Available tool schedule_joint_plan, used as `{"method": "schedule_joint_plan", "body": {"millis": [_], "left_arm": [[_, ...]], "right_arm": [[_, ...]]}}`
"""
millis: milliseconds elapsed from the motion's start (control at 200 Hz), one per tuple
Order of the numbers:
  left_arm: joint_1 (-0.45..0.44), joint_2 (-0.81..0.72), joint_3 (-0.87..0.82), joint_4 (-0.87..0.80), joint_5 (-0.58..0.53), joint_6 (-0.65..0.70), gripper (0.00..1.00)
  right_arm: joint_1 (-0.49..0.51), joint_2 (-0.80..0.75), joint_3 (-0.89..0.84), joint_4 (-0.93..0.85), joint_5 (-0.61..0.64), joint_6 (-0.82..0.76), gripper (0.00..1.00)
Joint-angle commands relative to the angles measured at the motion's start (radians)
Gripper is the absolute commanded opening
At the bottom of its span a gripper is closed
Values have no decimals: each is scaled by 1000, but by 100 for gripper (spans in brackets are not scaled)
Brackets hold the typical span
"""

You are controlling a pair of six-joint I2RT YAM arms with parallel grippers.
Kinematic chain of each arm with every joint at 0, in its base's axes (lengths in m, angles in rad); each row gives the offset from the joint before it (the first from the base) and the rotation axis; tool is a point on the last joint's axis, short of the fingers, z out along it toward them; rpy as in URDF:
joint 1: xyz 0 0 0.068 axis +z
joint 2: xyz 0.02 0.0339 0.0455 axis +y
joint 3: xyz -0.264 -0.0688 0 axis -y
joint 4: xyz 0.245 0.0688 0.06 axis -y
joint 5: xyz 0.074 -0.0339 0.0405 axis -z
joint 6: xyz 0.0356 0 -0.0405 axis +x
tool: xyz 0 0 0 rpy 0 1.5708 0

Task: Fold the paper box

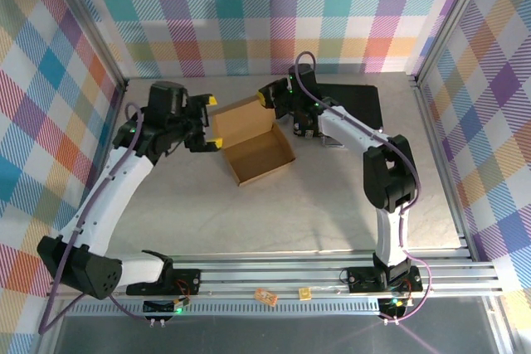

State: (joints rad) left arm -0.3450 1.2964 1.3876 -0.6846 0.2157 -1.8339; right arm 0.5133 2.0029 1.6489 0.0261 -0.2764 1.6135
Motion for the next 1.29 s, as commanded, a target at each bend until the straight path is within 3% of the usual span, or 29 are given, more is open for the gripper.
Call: {"method": "schedule_joint_plan", "body": {"millis": [0,125,185,495,720,790,835,945,1000,1140,1290], "left_arm": [[-23,120,44,50,-126,-70,91],[-25,222,132,39,-180,-28,93],[-26,254,129,90,-185,-31,89],[-33,330,92,168,-217,-25,42],[-11,349,50,229,-202,0,1],[-1,349,44,239,-192,11,0],[4,348,43,239,-187,22,0],[22,349,37,291,-166,72,0],[34,355,29,337,-141,107,0],[79,349,5,354,-63,185,0],[117,342,-28,388,15,238,0]], "right_arm": [[12,-47,-4,-25,31,11,0],[14,-78,-16,-65,44,11,0],[14,-91,-28,-69,48,11,0],[16,-96,-54,-72,11,44,0],[19,-101,-22,-161,-7,41,0],[17,-99,-4,-203,-24,25,0],[13,-97,14,-239,-40,6,11],[1,-103,73,-382,-64,-71,53],[-15,-123,86,-457,-60,-109,64],[-111,-212,34,-532,-70,-210,73],[-257,-220,14,-559,-174,-449,78]]}}
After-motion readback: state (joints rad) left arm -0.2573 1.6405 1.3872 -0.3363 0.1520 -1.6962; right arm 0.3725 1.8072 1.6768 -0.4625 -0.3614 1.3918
